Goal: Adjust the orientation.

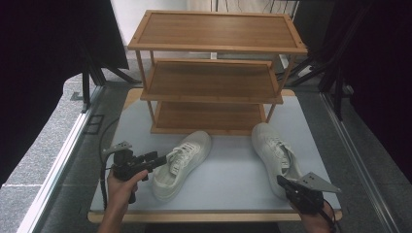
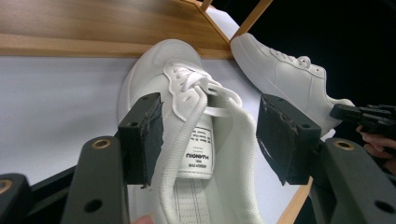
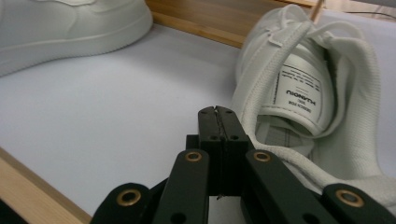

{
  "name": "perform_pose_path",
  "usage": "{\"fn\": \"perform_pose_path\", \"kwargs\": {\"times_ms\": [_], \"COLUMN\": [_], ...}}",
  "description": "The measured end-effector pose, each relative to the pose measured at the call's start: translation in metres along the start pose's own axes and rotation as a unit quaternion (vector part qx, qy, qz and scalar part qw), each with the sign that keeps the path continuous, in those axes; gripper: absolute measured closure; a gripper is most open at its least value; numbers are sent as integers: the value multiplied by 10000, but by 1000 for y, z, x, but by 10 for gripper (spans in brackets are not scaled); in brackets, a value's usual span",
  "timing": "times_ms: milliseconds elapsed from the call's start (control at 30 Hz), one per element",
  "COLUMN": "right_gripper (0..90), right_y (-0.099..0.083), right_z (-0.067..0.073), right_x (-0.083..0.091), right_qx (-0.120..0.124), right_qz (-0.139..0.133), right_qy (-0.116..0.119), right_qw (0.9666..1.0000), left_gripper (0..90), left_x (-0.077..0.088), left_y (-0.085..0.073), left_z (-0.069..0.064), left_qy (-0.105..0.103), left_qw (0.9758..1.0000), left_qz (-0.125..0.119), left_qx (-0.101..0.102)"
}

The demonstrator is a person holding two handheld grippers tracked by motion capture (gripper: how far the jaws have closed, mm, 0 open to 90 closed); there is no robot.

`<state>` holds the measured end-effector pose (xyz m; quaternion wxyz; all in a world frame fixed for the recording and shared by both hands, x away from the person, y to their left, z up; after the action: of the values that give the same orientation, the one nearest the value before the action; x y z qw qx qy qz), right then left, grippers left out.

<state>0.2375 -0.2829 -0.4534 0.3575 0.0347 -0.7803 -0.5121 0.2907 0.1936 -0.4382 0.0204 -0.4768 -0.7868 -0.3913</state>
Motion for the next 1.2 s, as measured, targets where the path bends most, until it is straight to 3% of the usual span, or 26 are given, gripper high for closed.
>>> {"fn": "perform_pose_path", "kwargs": {"times_ms": [33,200,300,500,633,767,933,1200], "right_gripper": [898,898,898,898,897,866,810,694], "right_y": [-4,-14,-26,-34,-35,-28,-25,-13], "right_z": [0,-7,-21,-39,-41,-37,-40,-42], "right_x": [5,15,24,33,36,37,37,34], "right_qx": [21,-153,-461,-632,-809,-677,-778,-634], "right_qz": [33,31,-10,35,-62,-328,-483,-595], "right_qy": [-90,-117,-213,-392,-283,-178,-150,-117], "right_qw": [10000,9998,9987,9972,9963,9970,9957,9961], "left_gripper": [415,416,416,415,416,416,424,424], "left_x": [1,2,1,0,0,-1,-1,3], "left_y": [0,1,0,0,1,0,0,5], "left_z": [-1,-3,-3,-1,-1,-2,-3,-16], "left_qy": [-11,-35,-33,-22,-22,-13,39,10], "left_qw": [10000,10000,10000,10000,10000,10000,9999,9992], "left_qz": [-27,-58,-14,-23,-26,-26,-127,-240], "left_qx": [-13,-40,-49,-22,-13,-32,-59,-321]}}
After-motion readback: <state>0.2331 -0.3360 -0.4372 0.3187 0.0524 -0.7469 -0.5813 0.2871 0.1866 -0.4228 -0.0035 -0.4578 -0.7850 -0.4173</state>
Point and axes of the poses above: each handheld gripper's, and its own axes: x roughly backward along the jaws, y roughly out of its top, z roughly to its left, the point moved 3 cm from there along -x, roughly forward along the jaws, and after that the axes turned 14 degrees about x, right-handed, at the moved point
